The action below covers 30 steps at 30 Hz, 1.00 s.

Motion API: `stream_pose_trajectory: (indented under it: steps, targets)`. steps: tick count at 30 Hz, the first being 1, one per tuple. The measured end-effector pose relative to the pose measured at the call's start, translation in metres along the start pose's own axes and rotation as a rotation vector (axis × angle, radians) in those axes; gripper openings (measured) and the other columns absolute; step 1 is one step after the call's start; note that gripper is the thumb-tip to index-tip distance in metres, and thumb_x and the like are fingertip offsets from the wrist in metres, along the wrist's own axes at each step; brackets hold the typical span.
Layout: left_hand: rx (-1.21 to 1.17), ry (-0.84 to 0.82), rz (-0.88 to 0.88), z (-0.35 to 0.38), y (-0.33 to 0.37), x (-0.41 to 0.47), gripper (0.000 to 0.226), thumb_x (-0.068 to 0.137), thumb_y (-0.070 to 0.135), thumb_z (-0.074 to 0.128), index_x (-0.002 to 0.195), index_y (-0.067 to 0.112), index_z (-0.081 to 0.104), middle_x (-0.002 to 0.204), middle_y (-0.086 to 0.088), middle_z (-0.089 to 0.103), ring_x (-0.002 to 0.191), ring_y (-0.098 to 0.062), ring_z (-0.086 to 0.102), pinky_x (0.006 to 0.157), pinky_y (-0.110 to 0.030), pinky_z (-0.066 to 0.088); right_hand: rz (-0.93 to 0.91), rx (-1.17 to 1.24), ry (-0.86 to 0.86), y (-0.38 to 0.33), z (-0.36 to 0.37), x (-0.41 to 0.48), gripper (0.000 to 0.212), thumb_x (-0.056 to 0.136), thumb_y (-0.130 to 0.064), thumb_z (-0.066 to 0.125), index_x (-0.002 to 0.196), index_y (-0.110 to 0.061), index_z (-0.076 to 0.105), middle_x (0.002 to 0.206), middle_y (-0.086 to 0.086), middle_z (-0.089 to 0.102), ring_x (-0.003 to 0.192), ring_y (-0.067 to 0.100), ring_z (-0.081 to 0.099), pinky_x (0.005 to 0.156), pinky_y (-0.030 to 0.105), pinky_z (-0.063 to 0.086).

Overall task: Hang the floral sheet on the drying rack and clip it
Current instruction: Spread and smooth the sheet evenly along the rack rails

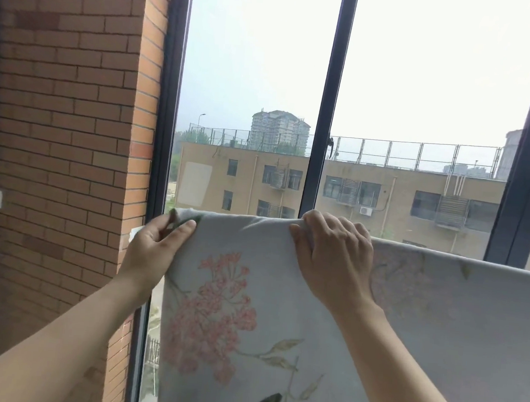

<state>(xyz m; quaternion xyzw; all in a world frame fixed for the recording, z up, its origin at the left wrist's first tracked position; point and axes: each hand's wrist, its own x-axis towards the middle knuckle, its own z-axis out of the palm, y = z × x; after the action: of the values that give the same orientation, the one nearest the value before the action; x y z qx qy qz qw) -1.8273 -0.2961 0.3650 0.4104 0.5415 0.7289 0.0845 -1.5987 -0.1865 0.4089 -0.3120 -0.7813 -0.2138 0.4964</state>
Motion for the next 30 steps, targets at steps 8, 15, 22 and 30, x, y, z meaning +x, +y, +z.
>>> stream_pose_trajectory:
  steps: [8, 15, 22, 30]
  targets:
    - [-0.172, -0.011, -0.054, -0.045, 0.000, 0.028, 0.005, 0.085, 0.020, 0.068, 0.085, 0.015, 0.069, 0.078, -0.005, 0.066, 0.071, -0.021, 0.059, 0.051, -0.017, 0.050, 0.034, -0.048, -0.060, -0.005, -0.002, 0.005, 0.038, 0.091, -0.053, 0.035, 0.076, -0.023, 0.054, 0.072, -0.006, 0.065, 0.072, 0.022, 0.060, 0.068, 0.029, 0.030]
    - [-0.245, -0.279, 0.027, -0.084, 0.007, 0.045, 0.026, 0.076, 0.031, 0.071, 0.090, 0.009, 0.068, 0.106, -0.006, 0.071, 0.106, -0.023, 0.063, 0.096, -0.039, 0.048, 0.190, -0.054, -0.075, -0.045, 0.004, 0.011, 0.037, 0.093, -0.044, 0.034, 0.084, -0.022, 0.062, 0.091, -0.001, 0.067, 0.090, 0.023, 0.057, 0.088, 0.036, 0.033]
    - [-0.232, -0.635, 0.112, -0.092, -0.006, 0.046, 0.034, 0.077, 0.017, 0.070, 0.108, 0.007, 0.066, 0.101, -0.003, 0.074, 0.096, -0.014, 0.069, 0.077, -0.019, 0.053, 0.289, -0.085, -0.096, -0.114, 0.019, 0.006, 0.018, 0.092, -0.032, 0.052, 0.100, -0.020, 0.064, 0.104, -0.002, 0.064, 0.105, 0.020, 0.052, 0.114, 0.041, 0.020]
    - [-0.143, -0.550, 0.270, -0.083, -0.026, 0.053, 0.009, 0.078, 0.012, 0.074, 0.082, 0.019, 0.078, 0.077, 0.007, 0.075, 0.070, -0.004, 0.066, 0.067, -0.021, 0.054, 0.263, -0.132, -0.121, -0.126, 0.020, 0.002, 0.032, 0.089, -0.029, 0.059, 0.119, -0.017, 0.061, 0.119, -0.002, 0.061, 0.115, 0.016, 0.049, 0.113, 0.045, 0.027]
